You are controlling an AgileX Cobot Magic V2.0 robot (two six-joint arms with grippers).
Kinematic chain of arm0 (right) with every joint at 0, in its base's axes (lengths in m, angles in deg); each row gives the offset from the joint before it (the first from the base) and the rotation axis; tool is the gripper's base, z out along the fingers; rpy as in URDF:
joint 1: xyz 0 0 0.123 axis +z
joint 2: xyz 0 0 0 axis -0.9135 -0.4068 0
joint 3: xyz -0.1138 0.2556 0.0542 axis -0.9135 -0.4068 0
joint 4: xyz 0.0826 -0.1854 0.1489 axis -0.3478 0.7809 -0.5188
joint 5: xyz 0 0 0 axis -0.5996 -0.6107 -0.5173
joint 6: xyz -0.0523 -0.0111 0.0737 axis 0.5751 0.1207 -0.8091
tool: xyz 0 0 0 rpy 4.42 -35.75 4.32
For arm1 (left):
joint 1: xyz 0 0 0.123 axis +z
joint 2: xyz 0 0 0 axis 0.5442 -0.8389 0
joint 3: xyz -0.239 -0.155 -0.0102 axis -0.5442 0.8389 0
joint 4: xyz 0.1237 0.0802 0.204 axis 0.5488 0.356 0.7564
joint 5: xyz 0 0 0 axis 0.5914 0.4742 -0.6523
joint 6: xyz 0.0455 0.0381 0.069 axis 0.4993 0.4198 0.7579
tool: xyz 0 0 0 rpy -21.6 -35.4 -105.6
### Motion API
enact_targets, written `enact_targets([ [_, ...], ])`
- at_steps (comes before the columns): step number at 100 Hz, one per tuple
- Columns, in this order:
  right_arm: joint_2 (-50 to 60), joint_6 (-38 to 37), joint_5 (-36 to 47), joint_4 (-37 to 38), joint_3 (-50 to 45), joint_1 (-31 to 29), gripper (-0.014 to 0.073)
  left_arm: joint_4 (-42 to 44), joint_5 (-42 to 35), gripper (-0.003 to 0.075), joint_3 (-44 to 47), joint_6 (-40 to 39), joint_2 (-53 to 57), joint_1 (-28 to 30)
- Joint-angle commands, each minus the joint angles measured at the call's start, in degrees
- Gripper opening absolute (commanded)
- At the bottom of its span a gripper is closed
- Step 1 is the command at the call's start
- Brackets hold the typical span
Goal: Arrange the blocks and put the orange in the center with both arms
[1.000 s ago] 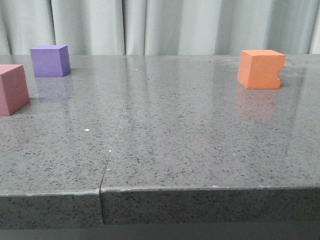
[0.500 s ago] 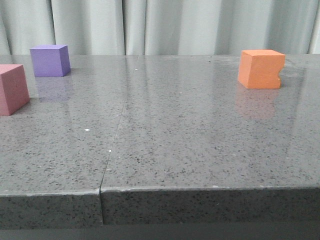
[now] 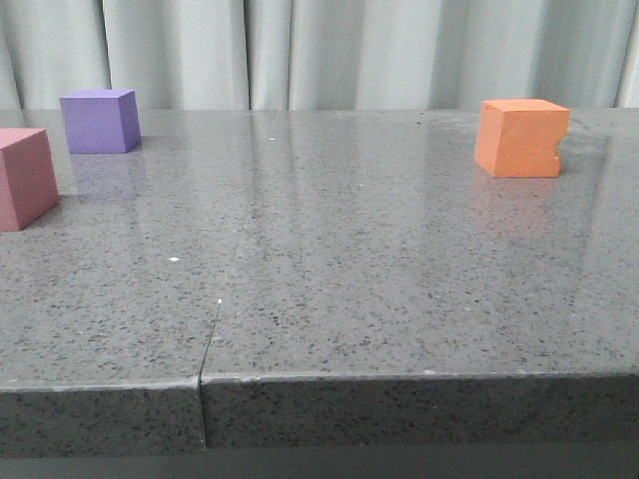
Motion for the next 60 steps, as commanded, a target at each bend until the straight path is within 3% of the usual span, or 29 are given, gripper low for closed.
enact_targets([
  [1,-4.32,0.64,2.31,0.65,4.96,-0.44,-0.0067,-0.27,-4.54,-0.0020,2.25,0.02,1.59,-0.01],
  [60,-26.56,0.69,-12.69,0.58,27.57,-0.33,-0.0064,-0.27,-4.54,-0.0020,2.25,0.02,1.59,-0.01],
])
